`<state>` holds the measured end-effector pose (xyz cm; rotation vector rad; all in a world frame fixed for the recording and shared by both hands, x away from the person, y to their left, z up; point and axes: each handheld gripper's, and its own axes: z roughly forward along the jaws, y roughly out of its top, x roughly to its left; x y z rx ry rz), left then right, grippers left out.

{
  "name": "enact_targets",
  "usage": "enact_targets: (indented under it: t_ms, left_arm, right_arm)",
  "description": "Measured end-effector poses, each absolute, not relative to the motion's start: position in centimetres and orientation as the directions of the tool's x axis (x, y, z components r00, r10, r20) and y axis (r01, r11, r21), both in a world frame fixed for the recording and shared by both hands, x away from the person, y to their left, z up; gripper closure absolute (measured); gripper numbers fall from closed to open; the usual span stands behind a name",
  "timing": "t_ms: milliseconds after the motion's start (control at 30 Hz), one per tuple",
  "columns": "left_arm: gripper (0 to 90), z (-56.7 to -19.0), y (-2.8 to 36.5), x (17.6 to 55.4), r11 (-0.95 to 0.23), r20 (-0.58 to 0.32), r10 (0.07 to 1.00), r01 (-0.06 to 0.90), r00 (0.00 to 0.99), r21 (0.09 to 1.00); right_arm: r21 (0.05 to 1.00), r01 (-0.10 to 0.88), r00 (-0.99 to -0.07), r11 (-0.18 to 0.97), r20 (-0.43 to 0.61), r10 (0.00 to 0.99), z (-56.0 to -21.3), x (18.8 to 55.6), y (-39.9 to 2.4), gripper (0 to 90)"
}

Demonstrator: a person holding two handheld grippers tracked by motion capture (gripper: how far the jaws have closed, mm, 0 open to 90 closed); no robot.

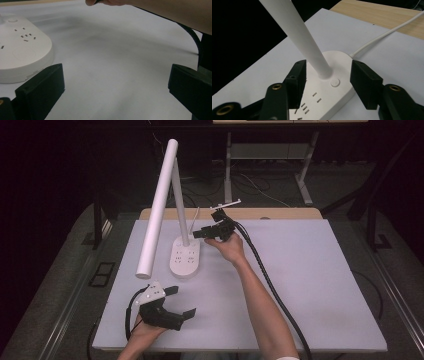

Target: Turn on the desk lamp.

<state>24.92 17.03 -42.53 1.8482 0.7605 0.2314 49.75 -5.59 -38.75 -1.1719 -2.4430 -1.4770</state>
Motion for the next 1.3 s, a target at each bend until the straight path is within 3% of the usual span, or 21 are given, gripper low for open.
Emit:
enact_targets:
  t_ms: [667,1300]
  left_arm:
    - [0.0,-42.5,17.1,24.9,-0.220,-0.193,0.599,0.391,0.777,0.894]
    - [0.0,-42.4,17.1,24.9,-0.220,-0.193,0.597,0.390,0.779,0.894]
  right_arm:
    - [0.714,0.651,-0.709,0.258,0.452,0.541,-41.6,50.5,-4.3,89.4]
    - [0.701,0.673,-0.690,0.234,0.483,0.539,-43.3,51.5,-4.3,89.5]
